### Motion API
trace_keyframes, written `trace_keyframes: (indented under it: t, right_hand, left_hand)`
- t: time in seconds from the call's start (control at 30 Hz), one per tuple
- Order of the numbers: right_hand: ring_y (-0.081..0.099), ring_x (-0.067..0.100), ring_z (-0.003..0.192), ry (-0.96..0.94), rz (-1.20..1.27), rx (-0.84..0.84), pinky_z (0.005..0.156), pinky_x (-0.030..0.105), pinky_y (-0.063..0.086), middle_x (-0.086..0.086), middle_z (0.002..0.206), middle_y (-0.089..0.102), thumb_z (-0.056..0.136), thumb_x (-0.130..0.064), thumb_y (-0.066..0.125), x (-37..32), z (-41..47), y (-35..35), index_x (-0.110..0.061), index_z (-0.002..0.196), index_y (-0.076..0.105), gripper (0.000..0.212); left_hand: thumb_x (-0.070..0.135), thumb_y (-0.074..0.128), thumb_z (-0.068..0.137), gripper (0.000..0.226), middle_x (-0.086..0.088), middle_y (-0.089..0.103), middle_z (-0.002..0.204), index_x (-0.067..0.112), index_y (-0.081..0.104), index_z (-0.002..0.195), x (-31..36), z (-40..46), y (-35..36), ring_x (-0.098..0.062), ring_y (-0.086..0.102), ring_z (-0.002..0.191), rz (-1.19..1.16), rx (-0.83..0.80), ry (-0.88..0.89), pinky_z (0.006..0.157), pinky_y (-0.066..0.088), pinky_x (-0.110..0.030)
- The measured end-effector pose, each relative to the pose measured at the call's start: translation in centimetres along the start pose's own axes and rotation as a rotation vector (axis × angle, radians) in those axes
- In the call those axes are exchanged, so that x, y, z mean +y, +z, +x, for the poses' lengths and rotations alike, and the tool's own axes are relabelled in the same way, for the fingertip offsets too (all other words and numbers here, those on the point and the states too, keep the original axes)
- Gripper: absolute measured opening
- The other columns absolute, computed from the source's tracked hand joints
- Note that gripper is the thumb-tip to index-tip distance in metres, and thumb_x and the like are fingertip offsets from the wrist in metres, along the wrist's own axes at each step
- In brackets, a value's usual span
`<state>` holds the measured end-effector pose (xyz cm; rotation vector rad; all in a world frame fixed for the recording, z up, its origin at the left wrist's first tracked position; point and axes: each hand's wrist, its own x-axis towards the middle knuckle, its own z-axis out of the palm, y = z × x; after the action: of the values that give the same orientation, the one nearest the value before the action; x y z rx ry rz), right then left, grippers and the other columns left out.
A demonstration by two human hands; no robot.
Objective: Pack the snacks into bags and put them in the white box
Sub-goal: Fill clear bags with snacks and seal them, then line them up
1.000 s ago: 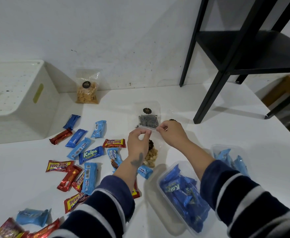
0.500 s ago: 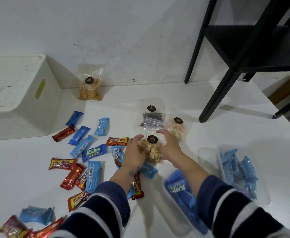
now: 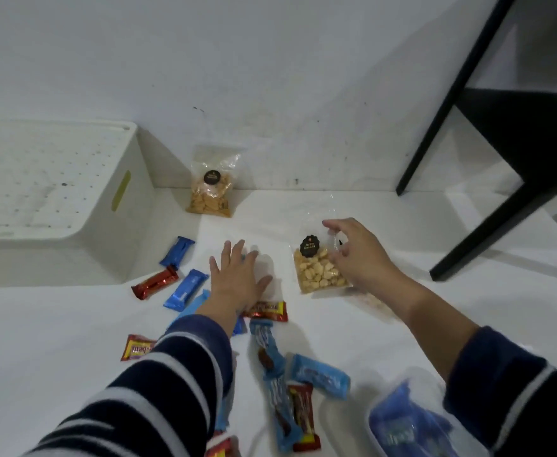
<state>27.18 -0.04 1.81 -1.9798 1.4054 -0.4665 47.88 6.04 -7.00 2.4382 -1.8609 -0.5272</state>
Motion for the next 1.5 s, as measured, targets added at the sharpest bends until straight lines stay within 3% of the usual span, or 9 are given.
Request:
trace_keyframes:
  t: [0.2,0.5,0.67,0.83,1.07,1.2,1.3,1.43,1.5]
  right_hand:
    - [0.05,0.006,0.083,-0.158,0.011,0.013,0.065,0.005,0.039,-0.01,0.117,0.045,0.085,0.01,0.056,-2.7,8.7,2.0,-0.023,0.135,0.048,0.06]
    - [0.051,0.009,0.08,-0.102,0.283,0.035,0.059,0.007,0.047,-0.005,0.118,0.043,0.085,0.013,0.054,-3.4,19.3,9.2,-0.024,0.133,0.049,0.061]
    - [0.047,0.017,0.095,-0.012,0.31,0.08,0.08,0.026,0.051,-0.004,0.119,0.042,0.082,0.017,0.047,-2.9,22.0,11.7,-0.026,0.132,0.049,0.065]
    - [0.052,0.023,0.115,0.028,0.292,0.017,0.099,0.039,0.05,0.006,0.138,0.041,0.081,0.015,0.055,-2.8,22.2,11.6,-0.025,0.137,0.044,0.07]
    - [0.047,0.023,0.118,0.055,0.198,-0.059,0.075,0.022,0.042,0.008,0.134,0.04,0.085,0.004,0.06,-2.8,18.7,7.7,-0.025,0.14,0.039,0.066]
    - [0.052,0.017,0.1,0.017,0.079,-0.142,0.076,0.023,0.042,0.003,0.118,0.053,0.09,-0.001,0.053,-1.0,15.8,5.0,-0.021,0.127,0.054,0.042]
    - [0.054,0.019,0.11,0.033,-0.014,-0.139,0.085,0.023,0.041,0.002,0.124,0.057,0.096,-0.006,0.043,1.2,14.7,3.0,-0.018,0.12,0.061,0.033]
    - [0.042,0.023,0.13,0.127,-0.253,-0.171,0.108,0.036,0.037,0.001,0.144,0.044,0.1,-0.013,0.033,5.3,14.2,1.0,-0.025,0.134,0.048,0.039]
    - [0.038,0.027,0.133,0.19,-0.343,-0.21,0.109,0.041,0.035,0.005,0.149,0.037,0.1,-0.016,0.029,7.1,13.9,0.7,-0.028,0.142,0.037,0.044]
  left_hand:
    - [0.072,0.052,0.078,0.104,-0.005,-0.016,0.16,0.027,-0.003,0.153,-2.3,4.5,-1.2,-0.032,-0.014,0.147,0.054,-0.186,0.002,0.118,0.007,-0.055]
    - [0.069,0.057,0.077,0.108,-0.003,-0.022,0.159,0.029,-0.009,0.151,-2.8,5.5,-0.6,-0.029,-0.018,0.146,0.017,-0.246,0.008,0.118,0.004,-0.055]
    - [0.07,0.058,0.076,0.108,-0.002,-0.023,0.158,0.03,-0.009,0.151,-3.0,5.6,-0.3,-0.029,-0.02,0.146,0.004,-0.24,0.012,0.118,0.003,-0.055]
    - [0.071,0.058,0.074,0.11,-0.002,-0.021,0.159,0.03,-0.009,0.151,-3.0,5.7,-0.2,-0.029,-0.018,0.146,0.005,-0.235,0.011,0.118,0.004,-0.055]
    - [0.068,0.06,0.075,0.108,-0.003,-0.019,0.159,0.029,-0.006,0.152,-2.7,5.5,-0.9,-0.03,-0.016,0.147,0.013,-0.253,0.005,0.118,0.007,-0.057]
    - [0.059,0.06,0.08,0.092,-0.007,0.007,0.159,0.024,0.013,0.151,-1.2,5.9,-1.6,-0.033,0.008,0.146,0.016,-0.231,-0.068,0.117,0.016,-0.054]
    - [0.042,0.051,0.089,0.075,-0.009,0.026,0.154,0.016,0.016,0.15,2.3,5.4,-1.5,-0.029,0.025,0.141,-0.179,-0.102,-0.069,0.116,0.023,-0.045]
    - [0.054,0.047,0.09,0.08,-0.008,0.029,0.154,0.018,0.011,0.152,8.5,3.6,0.3,-0.025,0.032,0.139,-0.445,-0.047,-0.025,0.11,0.032,-0.039]
    - [0.059,0.05,0.087,0.087,-0.007,0.032,0.152,0.017,0.011,0.152,10.6,3.1,1.7,-0.025,0.034,0.138,-0.503,-0.033,-0.023,0.107,0.035,-0.039]
